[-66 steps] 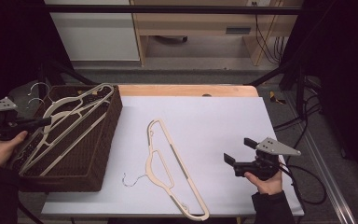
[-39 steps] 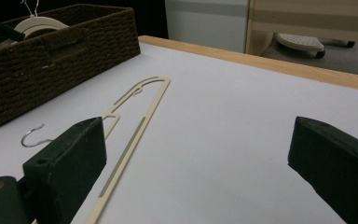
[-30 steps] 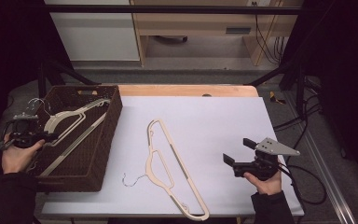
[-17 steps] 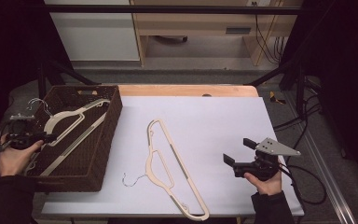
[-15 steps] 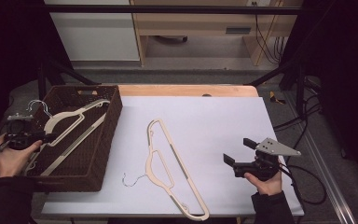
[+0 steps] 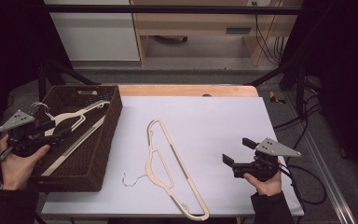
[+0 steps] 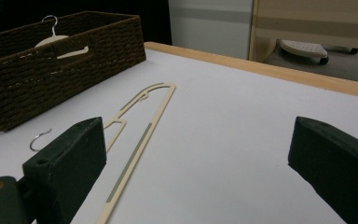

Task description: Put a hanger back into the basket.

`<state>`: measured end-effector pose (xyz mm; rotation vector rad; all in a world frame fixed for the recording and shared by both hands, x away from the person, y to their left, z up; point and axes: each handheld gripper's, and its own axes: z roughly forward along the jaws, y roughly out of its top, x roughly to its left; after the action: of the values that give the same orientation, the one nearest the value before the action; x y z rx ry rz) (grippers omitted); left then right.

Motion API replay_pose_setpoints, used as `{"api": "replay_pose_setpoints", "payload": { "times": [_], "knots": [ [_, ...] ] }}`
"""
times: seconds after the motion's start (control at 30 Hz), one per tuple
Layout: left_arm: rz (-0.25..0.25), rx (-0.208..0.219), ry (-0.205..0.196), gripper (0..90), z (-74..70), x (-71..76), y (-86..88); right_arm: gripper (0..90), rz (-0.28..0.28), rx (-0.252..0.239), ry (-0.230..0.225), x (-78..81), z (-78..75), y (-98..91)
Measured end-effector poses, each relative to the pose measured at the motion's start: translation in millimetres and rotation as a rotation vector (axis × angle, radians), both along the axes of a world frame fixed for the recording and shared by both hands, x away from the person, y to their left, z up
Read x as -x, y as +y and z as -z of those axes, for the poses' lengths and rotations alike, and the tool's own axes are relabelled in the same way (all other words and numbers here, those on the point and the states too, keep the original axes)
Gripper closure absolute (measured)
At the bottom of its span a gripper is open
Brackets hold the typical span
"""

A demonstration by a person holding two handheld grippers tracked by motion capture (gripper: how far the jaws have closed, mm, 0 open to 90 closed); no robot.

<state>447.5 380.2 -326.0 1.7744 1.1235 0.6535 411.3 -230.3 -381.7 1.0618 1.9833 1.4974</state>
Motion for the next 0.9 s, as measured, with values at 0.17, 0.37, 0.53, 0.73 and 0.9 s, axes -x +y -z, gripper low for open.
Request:
{"api": "replay_pose_setpoints", "payload": {
  "times": [0.17,0.37,0.53,0.73,0.9],
  "knots": [
    [0.07,0.028,-0.049,20.2,0.8,9.6,-26.5,4.4,-0.003,-0.006,0.008,-0.9,1.0,1.8],
    [0.147,0.053,-0.097,12.1,4.6,21.7,-55.2,4.4,-0.002,-0.006,0.003,-1.2,1.4,2.4],
    [0.214,0.083,-0.119,11.3,12.4,29.8,-78.6,4.3,-0.008,0.003,0.003,-1.5,2.7,5.5],
    [0.285,0.093,-0.118,10.4,23.0,39.5,-106.2,4.2,-0.014,0.006,0.005,-1.1,3.6,6.9],
    [0.339,0.069,-0.1,10.5,32.3,44.8,-126.5,4.2,-0.017,0.001,0.002,0.1,2.1,7.5]
  ]
}}
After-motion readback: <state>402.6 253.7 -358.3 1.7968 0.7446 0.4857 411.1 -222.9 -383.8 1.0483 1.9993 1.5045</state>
